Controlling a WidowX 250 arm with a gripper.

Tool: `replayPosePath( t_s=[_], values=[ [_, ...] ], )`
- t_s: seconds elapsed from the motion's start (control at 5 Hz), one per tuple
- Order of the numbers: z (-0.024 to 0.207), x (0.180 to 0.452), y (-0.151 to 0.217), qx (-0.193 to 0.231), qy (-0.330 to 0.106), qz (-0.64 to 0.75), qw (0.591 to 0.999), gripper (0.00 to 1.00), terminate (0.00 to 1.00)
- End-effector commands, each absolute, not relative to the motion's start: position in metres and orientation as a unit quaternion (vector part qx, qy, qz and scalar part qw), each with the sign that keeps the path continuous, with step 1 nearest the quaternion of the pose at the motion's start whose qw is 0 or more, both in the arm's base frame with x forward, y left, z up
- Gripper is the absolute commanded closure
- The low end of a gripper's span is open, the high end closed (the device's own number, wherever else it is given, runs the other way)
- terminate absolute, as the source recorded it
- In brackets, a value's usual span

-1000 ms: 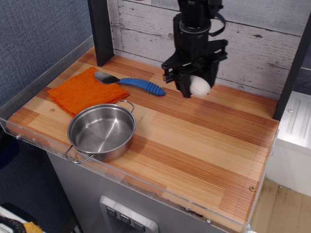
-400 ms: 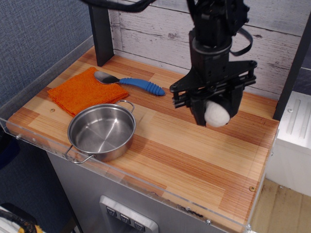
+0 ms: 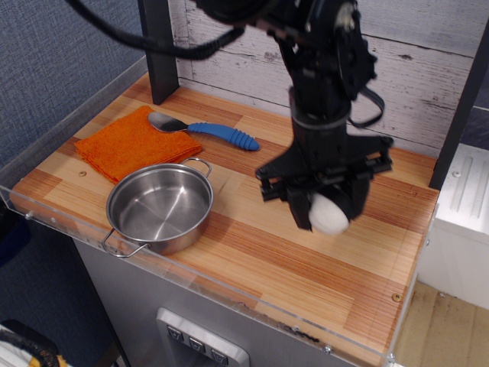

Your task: Move and black and white thread at the right edge of the table.

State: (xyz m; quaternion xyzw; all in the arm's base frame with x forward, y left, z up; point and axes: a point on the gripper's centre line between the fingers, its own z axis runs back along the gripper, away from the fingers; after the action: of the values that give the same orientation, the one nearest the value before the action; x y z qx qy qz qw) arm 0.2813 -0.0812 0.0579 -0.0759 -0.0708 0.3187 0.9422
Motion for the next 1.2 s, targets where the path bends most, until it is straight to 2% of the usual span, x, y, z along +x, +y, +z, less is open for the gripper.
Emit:
replayPosePath(
  t_s=[0.0, 0.6, 0.8, 1.0],
  values=[
    [0.042, 0.26, -0.086, -0.071, -0.074, 0.278, 0.955, 1.0, 0.0],
    [0.007, 0.248, -0.095, -0.067, -0.049, 0.256, 0.963, 1.0, 0.0],
    [0.007, 0.248, -0.097, -0.072, -0.039, 0.258, 0.963, 1.0, 0.0],
    [0.009, 0.25, -0.097, -0.068, -0.034, 0.271, 0.96, 0.0, 0.0]
  ],
)
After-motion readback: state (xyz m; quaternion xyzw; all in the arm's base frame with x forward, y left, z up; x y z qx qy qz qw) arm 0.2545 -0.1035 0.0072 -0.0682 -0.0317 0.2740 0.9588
